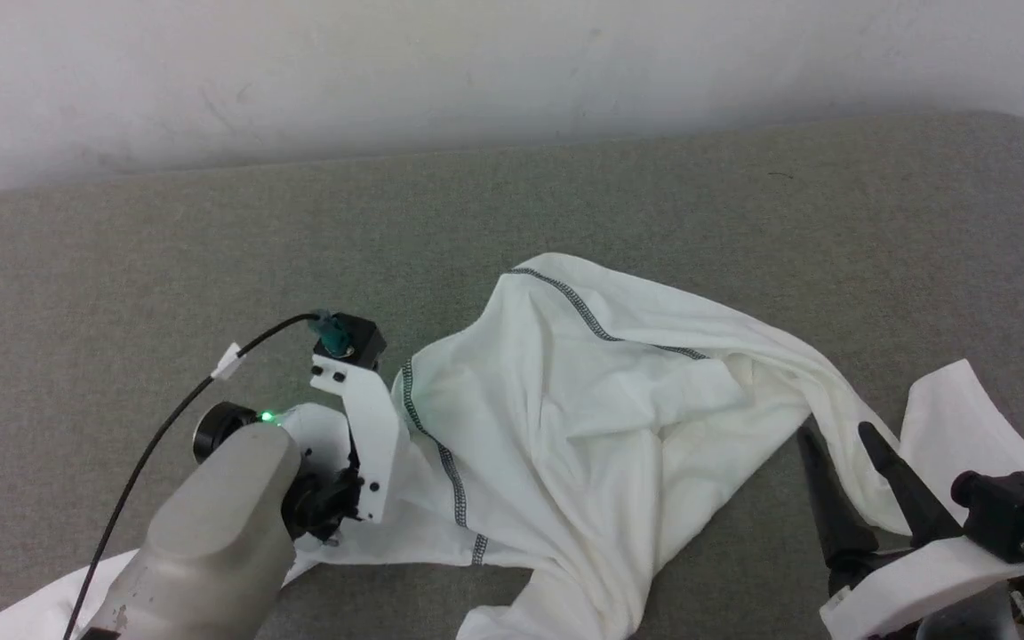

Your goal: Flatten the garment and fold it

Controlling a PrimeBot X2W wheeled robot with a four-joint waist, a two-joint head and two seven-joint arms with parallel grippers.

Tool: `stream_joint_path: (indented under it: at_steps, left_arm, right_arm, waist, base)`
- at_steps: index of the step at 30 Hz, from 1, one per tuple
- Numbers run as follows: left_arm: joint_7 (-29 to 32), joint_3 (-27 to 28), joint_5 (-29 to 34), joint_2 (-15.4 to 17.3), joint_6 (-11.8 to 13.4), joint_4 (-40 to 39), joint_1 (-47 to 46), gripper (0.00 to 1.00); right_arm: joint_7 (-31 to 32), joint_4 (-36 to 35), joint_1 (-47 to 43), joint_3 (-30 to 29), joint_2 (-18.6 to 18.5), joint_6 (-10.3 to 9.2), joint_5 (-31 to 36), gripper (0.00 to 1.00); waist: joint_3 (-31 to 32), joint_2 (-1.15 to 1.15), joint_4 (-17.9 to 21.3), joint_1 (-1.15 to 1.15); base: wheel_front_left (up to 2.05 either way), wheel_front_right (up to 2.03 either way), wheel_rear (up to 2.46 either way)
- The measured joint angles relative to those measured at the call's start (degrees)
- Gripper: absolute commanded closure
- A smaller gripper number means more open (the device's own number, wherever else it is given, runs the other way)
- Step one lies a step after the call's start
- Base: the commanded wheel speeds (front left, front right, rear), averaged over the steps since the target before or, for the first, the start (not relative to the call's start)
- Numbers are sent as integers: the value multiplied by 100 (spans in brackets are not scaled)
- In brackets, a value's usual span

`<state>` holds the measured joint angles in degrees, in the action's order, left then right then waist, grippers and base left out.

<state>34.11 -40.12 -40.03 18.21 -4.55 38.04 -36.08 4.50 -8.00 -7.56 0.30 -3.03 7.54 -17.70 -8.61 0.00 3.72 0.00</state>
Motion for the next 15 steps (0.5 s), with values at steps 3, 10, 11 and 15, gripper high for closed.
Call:
stream_joint_path:
  at_steps: [3, 10, 11, 15]
  left_arm:
    - [-572, 107, 19, 49, 137, -124, 260, 100]
    - [-1823, 494, 108, 224, 779, -705, 804, 100]
    - [-1904, 531, 113, 250, 820, -810, 809, 100]
    - [-2092, 628, 122, 264, 891, -1238, 806, 100]
  right_arm:
    - [10, 30, 48, -45, -1, 0, 5, 0]
    - [285, 654, 985, -141, -319, 0, -140, 0]
    - [369, 850, 1213, -121, -405, 0, -211, 0]
    - [815, 1780, 2259, 197, -732, 0, -568, 0]
  waist:
    - [84, 0, -9, 1]
    - [142, 0, -155, 1]
    - [128, 0, -188, 1]
    - [-1, 0, -304, 1]
  base:
    - [0, 0, 0]
    - [0, 0, 0]
    - [0, 0, 0]
    - [0, 0, 0]
